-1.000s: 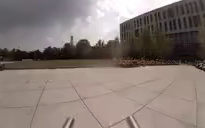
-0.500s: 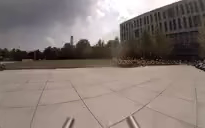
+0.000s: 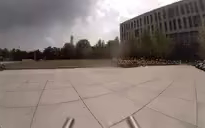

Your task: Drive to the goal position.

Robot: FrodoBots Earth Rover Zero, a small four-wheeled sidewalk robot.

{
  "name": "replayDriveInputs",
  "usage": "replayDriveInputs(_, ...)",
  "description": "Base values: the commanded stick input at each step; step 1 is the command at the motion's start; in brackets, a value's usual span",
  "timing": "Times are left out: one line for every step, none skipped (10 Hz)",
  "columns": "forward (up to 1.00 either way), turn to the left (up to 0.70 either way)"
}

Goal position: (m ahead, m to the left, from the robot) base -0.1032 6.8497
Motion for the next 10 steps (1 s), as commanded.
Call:
replayDriveInputs(0.7,0.03)
replayDriveInputs(0.7,0.12)
replayDriveInputs(0.7,0.21)
replayDriveInputs(0.7,0.29)
replayDriveInputs(0.7,0.35)
replayDriveInputs(0.7,0.35)
replayDriveInputs(0.7,0.35)
replayDriveInputs(0.7,0.35)
replayDriveInputs(0.7,0.35)
replayDriveInputs(0.7,0.35)
